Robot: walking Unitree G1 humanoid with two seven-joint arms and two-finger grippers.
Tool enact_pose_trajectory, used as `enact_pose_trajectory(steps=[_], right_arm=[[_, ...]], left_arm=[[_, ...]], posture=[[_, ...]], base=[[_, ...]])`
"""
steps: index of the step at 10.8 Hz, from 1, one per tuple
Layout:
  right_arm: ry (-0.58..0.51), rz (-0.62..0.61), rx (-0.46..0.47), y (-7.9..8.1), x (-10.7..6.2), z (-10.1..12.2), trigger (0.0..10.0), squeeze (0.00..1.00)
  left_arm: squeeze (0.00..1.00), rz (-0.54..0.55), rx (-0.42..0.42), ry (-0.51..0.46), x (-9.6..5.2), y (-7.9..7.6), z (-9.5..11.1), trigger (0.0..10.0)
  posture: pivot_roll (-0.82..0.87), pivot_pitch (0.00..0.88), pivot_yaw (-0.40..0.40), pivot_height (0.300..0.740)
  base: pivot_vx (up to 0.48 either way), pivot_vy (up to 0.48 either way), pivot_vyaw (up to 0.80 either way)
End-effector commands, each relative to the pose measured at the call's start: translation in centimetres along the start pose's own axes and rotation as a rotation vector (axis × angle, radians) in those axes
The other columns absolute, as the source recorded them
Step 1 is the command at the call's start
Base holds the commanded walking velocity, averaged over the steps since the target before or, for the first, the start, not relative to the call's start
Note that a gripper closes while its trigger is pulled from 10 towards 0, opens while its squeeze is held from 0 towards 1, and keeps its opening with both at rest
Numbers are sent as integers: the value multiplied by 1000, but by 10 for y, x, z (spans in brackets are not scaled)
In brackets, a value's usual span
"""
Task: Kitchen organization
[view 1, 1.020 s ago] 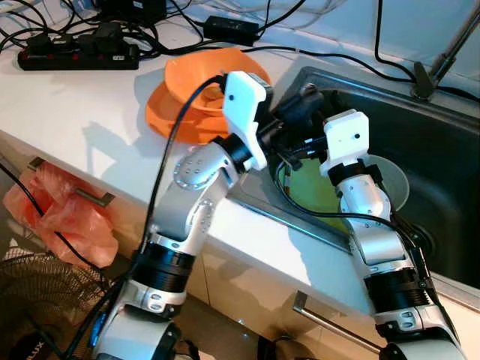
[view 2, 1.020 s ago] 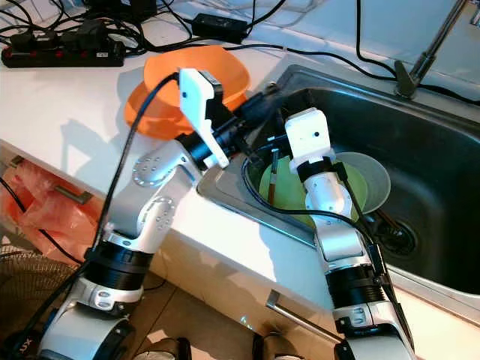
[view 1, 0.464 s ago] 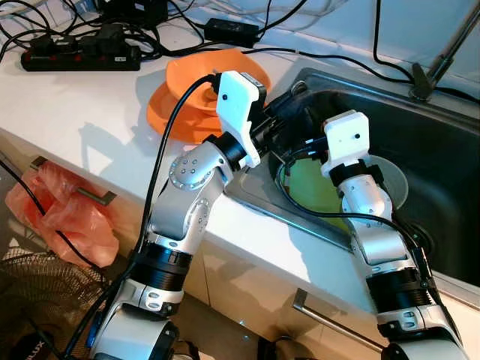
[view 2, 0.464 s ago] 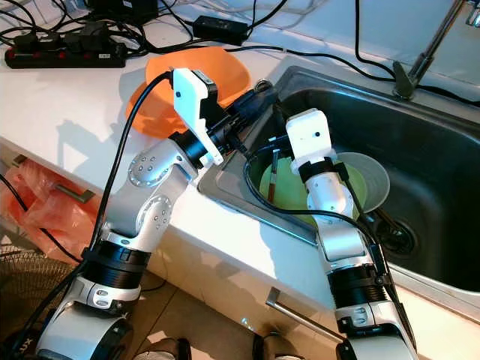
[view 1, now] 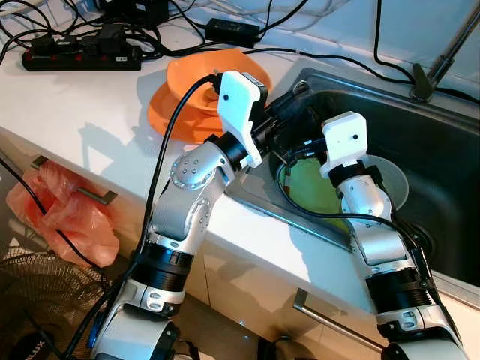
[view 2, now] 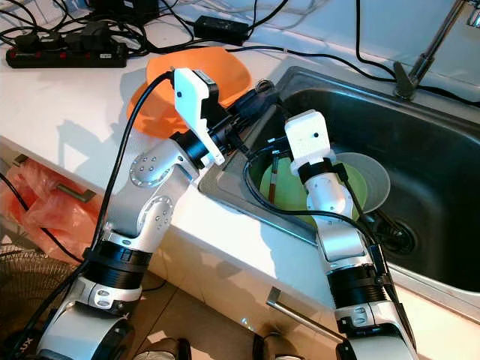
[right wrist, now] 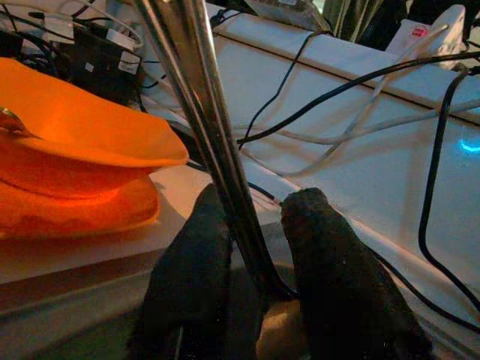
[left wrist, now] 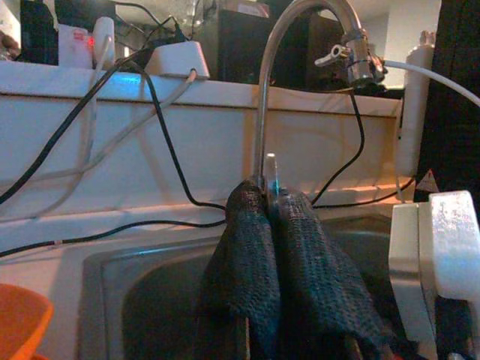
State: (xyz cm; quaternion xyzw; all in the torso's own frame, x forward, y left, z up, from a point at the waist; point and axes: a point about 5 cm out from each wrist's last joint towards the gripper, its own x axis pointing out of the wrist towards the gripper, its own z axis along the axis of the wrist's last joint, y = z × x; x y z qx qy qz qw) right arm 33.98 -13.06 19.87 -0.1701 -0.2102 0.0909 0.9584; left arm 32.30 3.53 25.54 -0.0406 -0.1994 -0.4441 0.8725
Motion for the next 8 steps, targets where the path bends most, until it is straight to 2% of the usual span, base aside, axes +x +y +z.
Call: enact_pose_trajectory(steps=[1,4,5,6,8], right_arm=[[23,11,1,1,-1,-4,0,0],[24,8,2,0,-1,-4,0,0],[26,8,2,1,-1,-4,0,0],[28,9,1,0,-1,-5,0,0],[30,3,-5,-2,-1,-5,0,0]], left_arm=[[0,-11,3,-8,2,-2,2,10000],[0,-4,10,-7,3,-3,2,10000],[659,9,10,-3,3,-1,1,10000],[1000,9,10,2,4,-1,0,10000],[1000,11,4,5,3,-2,-1,10000]], posture=[[37,112,-37,740],[39,117,-38,740],[39,117,-38,740],[40,116,-40,740],[40,116,-40,740]], base=[[0,0,0],[0,0,0],[0,0,0],[0,0,0],[0,0,0]])
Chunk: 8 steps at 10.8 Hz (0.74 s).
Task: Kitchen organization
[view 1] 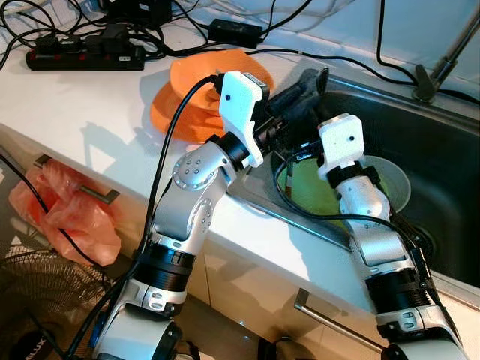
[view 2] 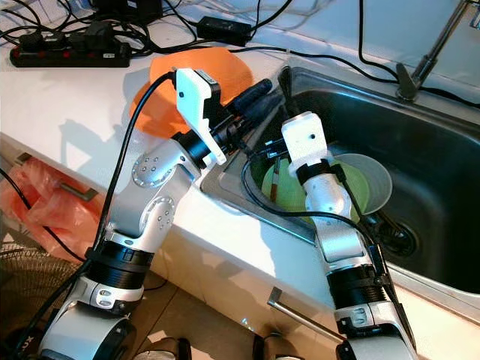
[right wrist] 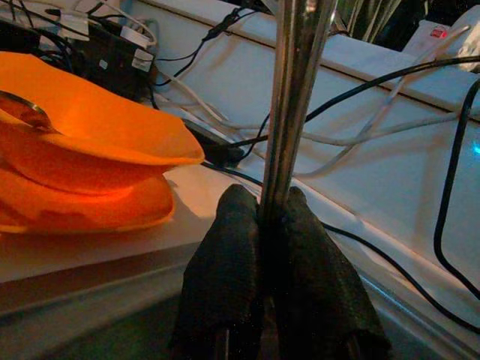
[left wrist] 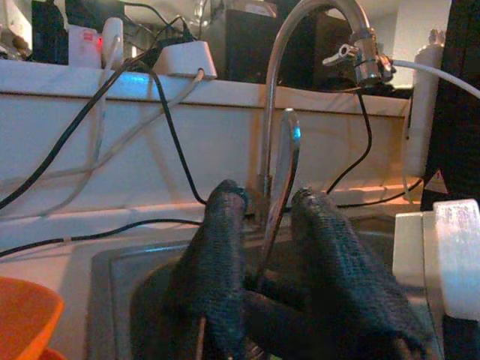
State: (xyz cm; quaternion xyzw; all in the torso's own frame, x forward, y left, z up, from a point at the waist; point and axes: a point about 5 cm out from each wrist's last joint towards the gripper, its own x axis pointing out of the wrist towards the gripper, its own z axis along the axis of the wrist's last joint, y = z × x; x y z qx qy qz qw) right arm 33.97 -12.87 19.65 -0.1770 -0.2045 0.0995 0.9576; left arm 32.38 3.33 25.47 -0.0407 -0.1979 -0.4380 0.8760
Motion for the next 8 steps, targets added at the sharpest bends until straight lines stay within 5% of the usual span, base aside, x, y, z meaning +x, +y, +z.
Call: enact_pose_trajectory(steps=[1,5,6,8], right_arm=[[22,-26,0,-6,0,-4,0,0],[50,-65,-39,-23,5,-7,0,0],[69,-88,-72,-34,8,-9,0,0],[102,-119,-89,-47,11,-12,0,0]], left_arm=[[1000,-3,0,2,2,-1,0,10000],[1000,38,14,30,-5,2,-4,10000],[0,66,33,55,-11,5,-7,10000],[0,86,43,95,-19,8,-10,10000]], posture=[[40,123,-44,740],[39,134,-46,740],[38,140,-51,740],[40,142,-54,740]], base=[[0,0,0],[0,0,0],[0,0,0],[0,0,0]])
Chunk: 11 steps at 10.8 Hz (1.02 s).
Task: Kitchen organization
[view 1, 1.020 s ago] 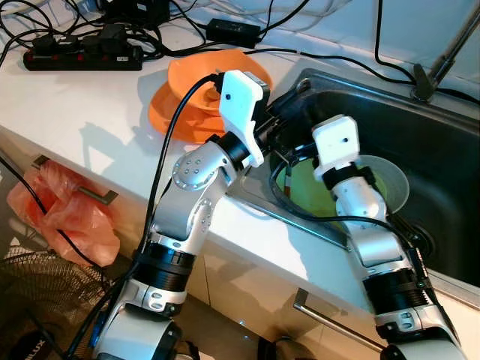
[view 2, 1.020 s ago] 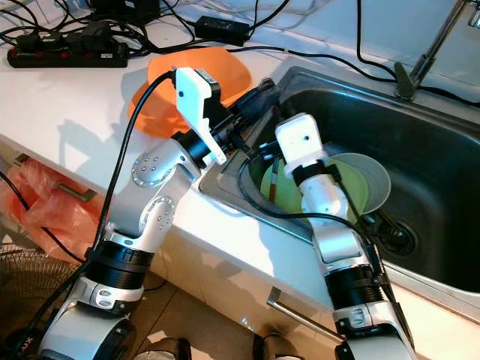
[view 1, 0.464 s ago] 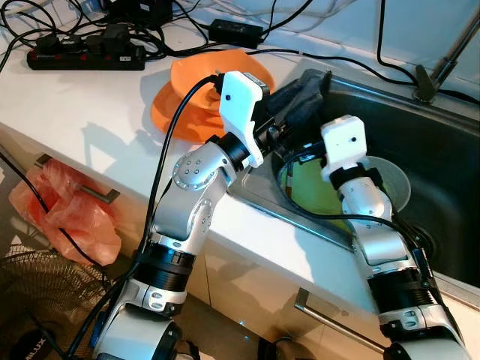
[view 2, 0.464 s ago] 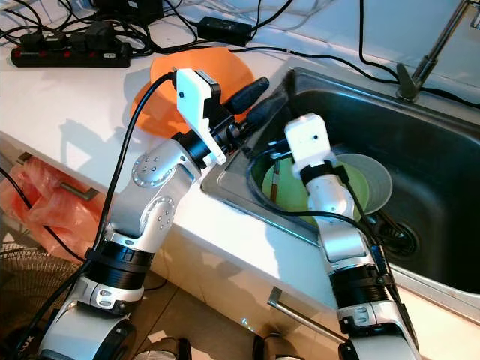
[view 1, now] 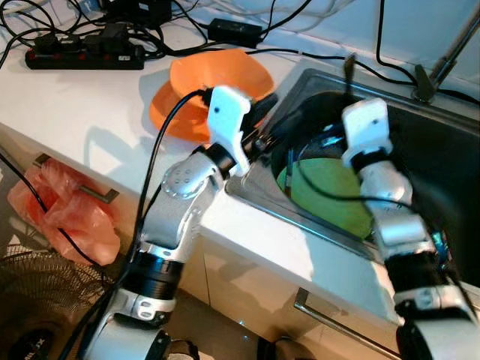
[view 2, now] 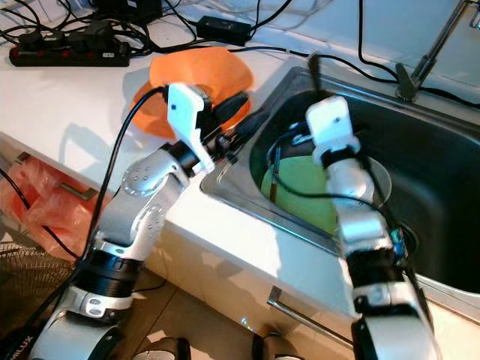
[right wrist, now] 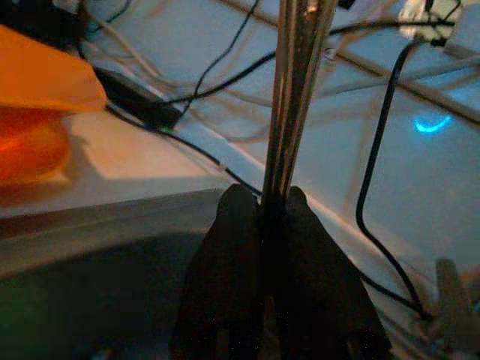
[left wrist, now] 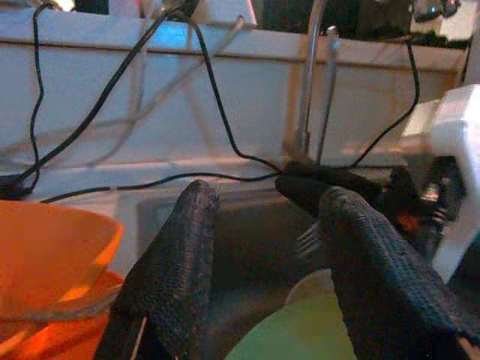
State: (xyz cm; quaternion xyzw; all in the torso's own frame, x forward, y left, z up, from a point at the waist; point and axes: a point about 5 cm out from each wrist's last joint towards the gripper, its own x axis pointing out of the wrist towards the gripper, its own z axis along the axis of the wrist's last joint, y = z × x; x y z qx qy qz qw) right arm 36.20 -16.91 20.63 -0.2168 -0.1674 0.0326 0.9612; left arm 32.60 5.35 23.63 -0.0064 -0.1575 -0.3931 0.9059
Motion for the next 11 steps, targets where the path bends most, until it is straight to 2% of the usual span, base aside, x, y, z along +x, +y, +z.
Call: enact_pose_trajectory(steps=[1,3,4,5,6,7,8,11], right_arm=[[33,-19,-23,-8,1,-4,0,0],[79,-45,-26,-16,5,-12,0,0],[137,-31,-55,-18,6,-20,8157,0],[187,-21,-74,-17,6,-27,10000,0],[261,-12,-91,-15,4,-37,10000,0],[287,-10,-98,-14,4,-41,10000,0],[392,4,-63,-8,-2,-57,10000,0],[443,54,-78,0,-4,-63,10000,0]], left_arm=[[0,-9,15,17,-2,-3,-1,10000],[0,-22,42,98,-7,-4,-11,10000],[0,-59,58,165,-10,-9,-20,10000],[0,-84,61,199,-11,-12,-25,10000],[0,-100,69,227,-13,-14,-28,10000],[0,-105,74,238,-13,-14,-29,10000],[0,-114,79,272,-16,-14,-33,10000],[0,-133,85,299,-18,-15,-35,10000]], posture=[[42,143,-56,740],[44,142,-57,740],[38,133,-58,740],[38,133,-58,740],[40,123,-58,740],[40,123,-58,740],[46,114,-55,740],[48,106,-53,740]], base=[[0,0,0],[0,0,0],[0,0,0],[0,0,0],[0,0,0],[0,0,0],[0,0,0],[0,0,0]])
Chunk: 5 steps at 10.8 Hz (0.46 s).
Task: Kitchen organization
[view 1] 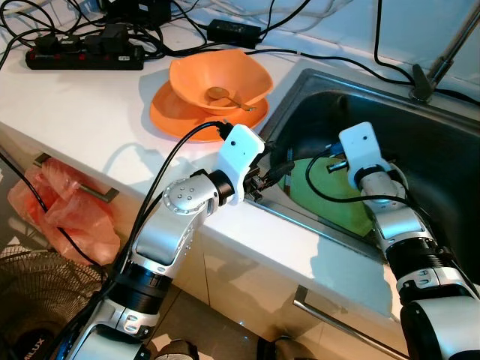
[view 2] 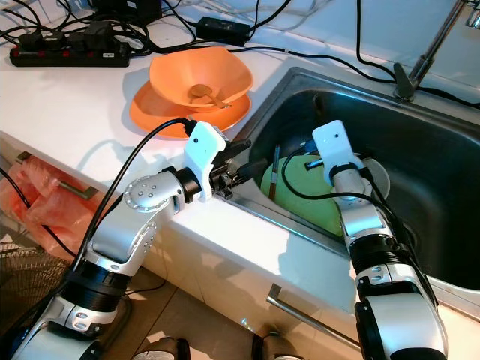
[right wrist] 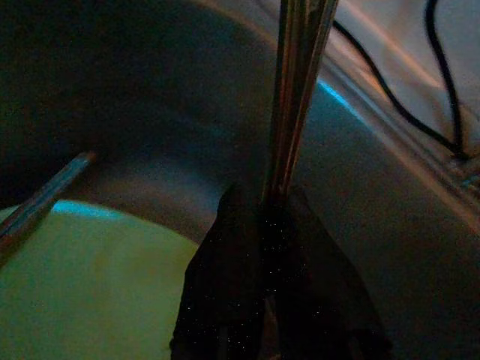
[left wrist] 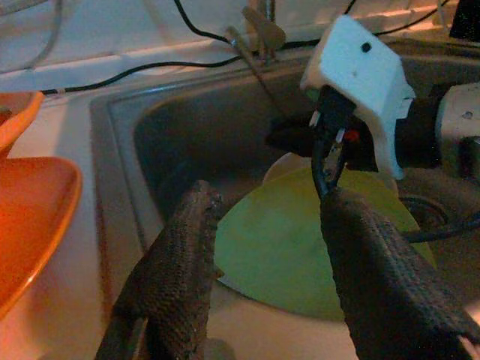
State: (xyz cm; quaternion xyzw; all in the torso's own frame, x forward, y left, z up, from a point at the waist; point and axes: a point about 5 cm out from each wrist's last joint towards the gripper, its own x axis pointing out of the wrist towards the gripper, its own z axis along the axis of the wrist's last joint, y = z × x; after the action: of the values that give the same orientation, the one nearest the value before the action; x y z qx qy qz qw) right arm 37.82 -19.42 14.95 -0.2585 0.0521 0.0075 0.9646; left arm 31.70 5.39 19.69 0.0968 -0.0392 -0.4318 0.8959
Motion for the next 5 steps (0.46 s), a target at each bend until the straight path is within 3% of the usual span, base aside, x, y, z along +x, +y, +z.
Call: enact_pose_trajectory(steps=[1,5], right_arm=[[31,29,-26,3,1,-2,10000,0],[73,126,-63,19,-1,-9,10000,0]], left_arm=[[0,-31,9,15,0,-6,-1,10000],[0,-41,4,31,-2,-8,-4,10000]], posture=[[48,102,-54,740],[54,107,-59,740]], base=[[0,0,0],[0,0,0]])
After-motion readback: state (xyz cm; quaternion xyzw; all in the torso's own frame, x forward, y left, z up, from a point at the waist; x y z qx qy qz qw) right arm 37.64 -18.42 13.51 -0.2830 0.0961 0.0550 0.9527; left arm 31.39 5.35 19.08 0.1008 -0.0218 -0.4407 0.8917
